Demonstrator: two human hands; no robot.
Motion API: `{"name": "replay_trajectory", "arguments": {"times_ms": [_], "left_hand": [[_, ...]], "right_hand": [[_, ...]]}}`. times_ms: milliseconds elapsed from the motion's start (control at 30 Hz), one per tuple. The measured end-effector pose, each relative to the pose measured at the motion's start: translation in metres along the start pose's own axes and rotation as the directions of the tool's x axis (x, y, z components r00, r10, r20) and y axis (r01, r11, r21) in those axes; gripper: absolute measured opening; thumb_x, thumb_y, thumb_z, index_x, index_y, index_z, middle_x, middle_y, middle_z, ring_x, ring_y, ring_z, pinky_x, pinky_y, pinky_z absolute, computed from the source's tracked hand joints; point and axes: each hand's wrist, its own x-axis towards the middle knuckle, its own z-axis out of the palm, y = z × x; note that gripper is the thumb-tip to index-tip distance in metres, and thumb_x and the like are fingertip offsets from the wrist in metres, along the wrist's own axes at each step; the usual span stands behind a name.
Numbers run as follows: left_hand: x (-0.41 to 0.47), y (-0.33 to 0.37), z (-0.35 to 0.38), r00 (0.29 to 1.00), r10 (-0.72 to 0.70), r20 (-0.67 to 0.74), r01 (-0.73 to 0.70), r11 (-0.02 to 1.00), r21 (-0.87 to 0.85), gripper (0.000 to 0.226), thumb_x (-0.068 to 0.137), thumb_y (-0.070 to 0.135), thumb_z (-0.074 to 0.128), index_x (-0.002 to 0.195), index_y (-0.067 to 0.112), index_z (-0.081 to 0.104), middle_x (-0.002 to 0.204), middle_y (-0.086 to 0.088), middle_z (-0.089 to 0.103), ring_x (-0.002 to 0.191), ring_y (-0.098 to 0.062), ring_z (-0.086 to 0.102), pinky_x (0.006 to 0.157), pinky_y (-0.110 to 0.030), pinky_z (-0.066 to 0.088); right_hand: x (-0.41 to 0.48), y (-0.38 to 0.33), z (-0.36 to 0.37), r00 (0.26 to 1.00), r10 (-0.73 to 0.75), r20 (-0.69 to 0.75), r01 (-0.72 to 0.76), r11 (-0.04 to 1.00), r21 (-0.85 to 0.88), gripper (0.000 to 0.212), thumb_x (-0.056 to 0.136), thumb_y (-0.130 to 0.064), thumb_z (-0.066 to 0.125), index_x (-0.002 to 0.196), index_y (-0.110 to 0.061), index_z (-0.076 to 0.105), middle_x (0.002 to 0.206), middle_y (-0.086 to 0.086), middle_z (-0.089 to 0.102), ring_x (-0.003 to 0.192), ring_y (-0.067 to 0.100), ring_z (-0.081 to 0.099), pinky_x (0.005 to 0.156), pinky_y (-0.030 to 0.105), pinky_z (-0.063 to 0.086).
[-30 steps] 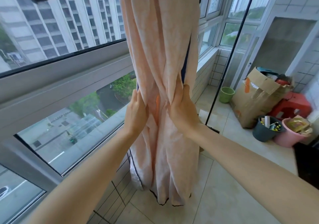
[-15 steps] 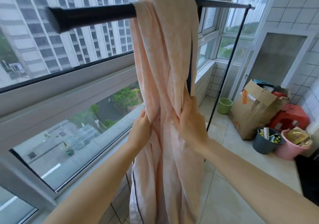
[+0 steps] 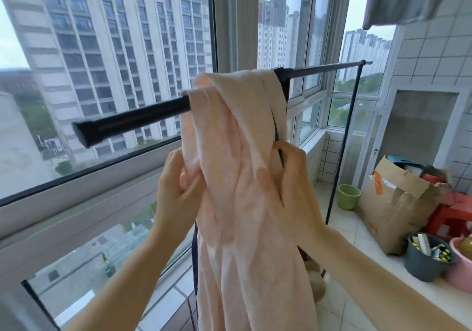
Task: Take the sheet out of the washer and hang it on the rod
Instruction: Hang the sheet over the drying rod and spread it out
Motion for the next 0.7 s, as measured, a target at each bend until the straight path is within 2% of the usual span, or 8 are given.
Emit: {"name": "replay_trajectory", "arguments": {"times_ms": [33, 100, 200, 300, 433, 533, 600, 700], "left_hand": [[0.003, 0.01, 0.0, 0.999, 0.038, -0.018, -0.038, 0.999, 0.002, 0.01, 0.085, 0.022, 0.057, 0.095, 0.022, 0.061, 0.092, -0.008, 0.062, 0.086, -0.027, 0.06, 0.075, -0.054, 0.052], [0.009, 0.029, 0.001, 0.993, 0.106, -0.054, -0.106, 0.994, 0.017, 0.007, 0.093, 0.019, 0.058, 0.095, 0.023, 0.063, 0.092, 0.004, 0.067, 0.089, -0.016, 0.064, 0.078, -0.037, 0.054], [0.016, 0.05, 0.002, 0.982, 0.146, -0.121, -0.144, 0.989, 0.03, 0.019, 0.096, 0.011, 0.054, 0.098, 0.025, 0.066, 0.095, 0.01, 0.071, 0.093, -0.004, 0.066, 0.08, -0.017, 0.049], [0.019, 0.062, 0.004, 0.987, 0.088, -0.133, -0.08, 0.995, 0.062, 0.031, 0.096, 0.036, 0.047, 0.093, 0.014, 0.068, 0.09, -0.012, 0.069, 0.08, -0.013, 0.062, 0.072, -0.026, 0.048], [0.019, 0.07, 0.012, 0.988, 0.12, -0.097, -0.081, 0.941, 0.329, 0.038, 0.088, 0.054, 0.046, 0.109, 0.029, 0.066, 0.098, 0.016, 0.07, 0.093, -0.001, 0.065, 0.08, -0.026, 0.052], [0.019, 0.073, 0.019, 0.975, 0.129, -0.181, -0.029, 0.882, 0.471, 0.035, 0.091, 0.051, 0.048, 0.1, 0.023, 0.066, 0.085, 0.011, 0.071, 0.081, -0.004, 0.065, 0.07, -0.025, 0.05], [0.016, 0.077, 0.023, 0.963, 0.152, -0.223, -0.001, 0.827, 0.562, 0.037, 0.093, 0.049, 0.046, 0.088, 0.018, 0.065, 0.072, 0.005, 0.069, 0.07, -0.01, 0.065, 0.063, -0.023, 0.047], [0.012, 0.089, 0.031, 0.954, 0.158, -0.255, 0.053, 0.748, 0.661, 0.034, 0.093, 0.039, 0.047, 0.067, 0.018, 0.056, 0.058, 0.004, 0.062, 0.063, -0.012, 0.063, 0.058, -0.019, 0.044]], "right_hand": [[0.008, -0.004, -0.003, 1.0, -0.017, -0.026, 0.017, 1.0, -0.003, 0.053, 0.092, -0.054, 0.037, 0.132, -0.02, 0.034, 0.13, -0.001, 0.037, 0.115, 0.012, 0.043, 0.093, 0.036, 0.045], [0.027, -0.012, -0.01, 0.997, -0.05, -0.058, 0.049, 0.999, -0.02, 0.055, 0.092, -0.057, 0.034, 0.129, -0.016, 0.039, 0.129, 0.003, 0.039, 0.114, 0.012, 0.041, 0.094, 0.031, 0.042], [0.053, -0.025, -0.019, 0.993, -0.104, -0.061, 0.1, 0.993, -0.057, 0.057, 0.091, -0.061, 0.036, 0.128, -0.018, 0.04, 0.126, 0.002, 0.04, 0.112, 0.016, 0.043, 0.094, 0.032, 0.042], [0.075, -0.034, -0.02, 0.988, -0.142, -0.051, 0.138, 0.987, -0.077, 0.054, 0.091, -0.057, 0.04, 0.129, -0.02, 0.039, 0.126, 0.001, 0.041, 0.112, 0.016, 0.041, 0.096, 0.029, 0.039], [0.1, -0.037, -0.018, 0.992, -0.127, -0.007, 0.127, 0.992, -0.025, 0.057, 0.089, -0.059, 0.042, 0.128, -0.018, 0.043, 0.125, 0.001, 0.043, 0.112, 0.017, 0.044, 0.092, 0.033, 0.045], [0.11, -0.027, -0.022, 0.994, -0.101, 0.029, 0.098, 0.989, 0.111, 0.043, 0.09, -0.048, 0.056, 0.124, -0.023, 0.045, 0.117, -0.007, 0.052, 0.101, 0.007, 0.055, 0.083, 0.03, 0.052], [0.114, -0.021, -0.026, 0.997, -0.038, 0.062, 0.021, 0.966, 0.259, 0.034, 0.092, -0.042, 0.059, 0.118, -0.027, 0.045, 0.104, -0.013, 0.06, 0.087, -0.001, 0.059, 0.072, 0.019, 0.053], [0.119, -0.012, -0.032, 0.989, 0.002, 0.15, -0.056, 0.933, 0.355, 0.024, 0.092, -0.038, 0.061, 0.11, -0.025, 0.052, 0.087, -0.012, 0.064, 0.077, -0.002, 0.062, 0.063, 0.015, 0.053]]}}
